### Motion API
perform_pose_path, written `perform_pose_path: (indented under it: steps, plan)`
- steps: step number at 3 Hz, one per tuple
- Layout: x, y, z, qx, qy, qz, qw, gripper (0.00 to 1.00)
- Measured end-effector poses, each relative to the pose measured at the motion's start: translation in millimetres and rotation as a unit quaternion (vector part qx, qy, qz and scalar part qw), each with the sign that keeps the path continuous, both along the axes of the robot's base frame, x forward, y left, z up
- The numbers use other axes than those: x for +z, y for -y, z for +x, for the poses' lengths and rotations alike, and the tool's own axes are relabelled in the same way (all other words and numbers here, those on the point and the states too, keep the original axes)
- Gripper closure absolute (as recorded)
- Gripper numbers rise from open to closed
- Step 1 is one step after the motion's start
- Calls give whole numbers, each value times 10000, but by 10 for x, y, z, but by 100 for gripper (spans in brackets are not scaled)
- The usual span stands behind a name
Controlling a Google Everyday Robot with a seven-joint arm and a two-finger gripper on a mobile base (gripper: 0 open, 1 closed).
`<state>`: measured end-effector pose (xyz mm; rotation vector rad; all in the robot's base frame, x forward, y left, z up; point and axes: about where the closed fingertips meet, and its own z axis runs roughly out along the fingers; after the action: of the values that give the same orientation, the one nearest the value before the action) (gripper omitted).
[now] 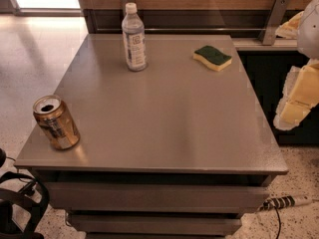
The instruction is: Move sponge near orange can
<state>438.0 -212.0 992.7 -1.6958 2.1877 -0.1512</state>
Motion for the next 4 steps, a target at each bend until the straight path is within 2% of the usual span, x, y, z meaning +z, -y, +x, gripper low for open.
perform_pose_path:
  steps: [1, 2, 3, 4]
  plan:
    - [1, 0, 0, 0, 1, 0, 10000, 0]
    - [35, 58, 103, -109, 119, 130, 9998, 0]
    - [111, 261, 345, -423, 417, 460, 9972, 0]
    - [141, 578, 804, -852, 865, 1062, 9869, 0]
